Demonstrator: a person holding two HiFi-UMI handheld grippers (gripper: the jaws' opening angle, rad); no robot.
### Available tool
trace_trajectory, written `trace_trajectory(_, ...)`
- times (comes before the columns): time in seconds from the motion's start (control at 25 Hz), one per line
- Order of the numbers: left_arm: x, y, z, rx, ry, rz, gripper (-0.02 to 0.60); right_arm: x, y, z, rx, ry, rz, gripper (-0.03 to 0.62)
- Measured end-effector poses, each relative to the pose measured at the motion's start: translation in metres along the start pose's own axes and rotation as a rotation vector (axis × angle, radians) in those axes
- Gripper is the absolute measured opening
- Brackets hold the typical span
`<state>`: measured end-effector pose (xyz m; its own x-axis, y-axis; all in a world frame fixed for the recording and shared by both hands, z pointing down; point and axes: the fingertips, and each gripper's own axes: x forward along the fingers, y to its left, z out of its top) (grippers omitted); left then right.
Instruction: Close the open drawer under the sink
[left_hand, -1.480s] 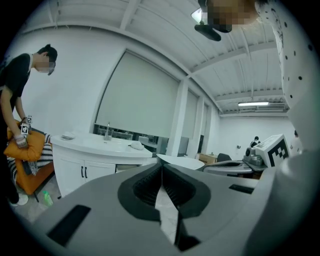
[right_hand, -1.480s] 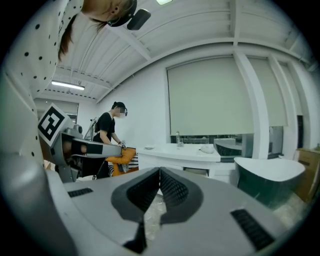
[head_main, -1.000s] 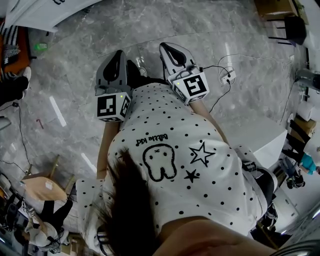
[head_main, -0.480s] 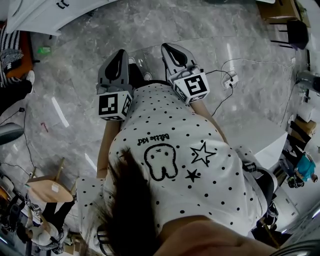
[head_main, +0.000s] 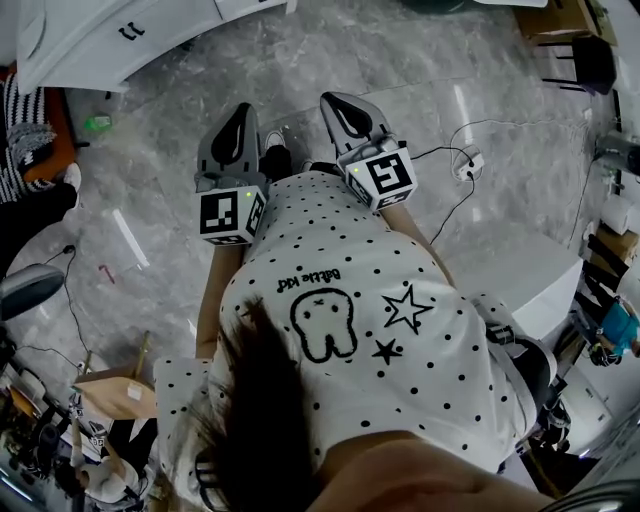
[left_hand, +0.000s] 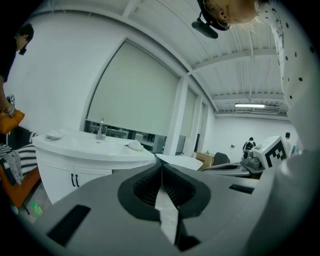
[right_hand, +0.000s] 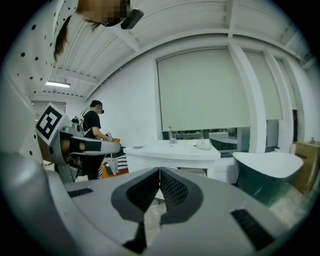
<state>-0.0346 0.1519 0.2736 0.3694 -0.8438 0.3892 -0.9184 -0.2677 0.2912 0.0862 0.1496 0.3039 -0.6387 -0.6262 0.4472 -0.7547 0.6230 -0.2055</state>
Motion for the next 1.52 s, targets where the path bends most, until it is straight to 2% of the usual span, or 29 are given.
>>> trace_trajectory(0.4, -0.006, 0.006, 0.002, 0.025, -0.018, 0.019, 0.012, 0.000, 0.006, -0.005, 0.003, 0.002, 0.005, 0.014)
trace_trajectory(0.72, -0.006, 0.005, -0.004, -0.004, -0.033, 0.033, 0.012, -0.006, -0.001, -0.007, -0.004, -0.001, -0.015, 0.014)
trace_trajectory(0.84, -0.003, 0.008, 0.000, -0.004, -0.045, 0.038, 0.012, -0.002, -0.008, 0.004, -0.018, -0.027, -0.019, 0.014)
trace_trajectory(1.28, -0.005, 0.008, 0.010, 0.021, -0.113, 0.081, 0.012, 0.010, -0.016, 0.024, -0.059, -0.062, 0.024, 0.014)
trace_trajectory(1.52, -0.008, 0.016, 0.015, 0.006, -0.168, 0.135, 0.012, 0.019, -0.016, 0.035, -0.099, -0.085, 0.063, 0.014)
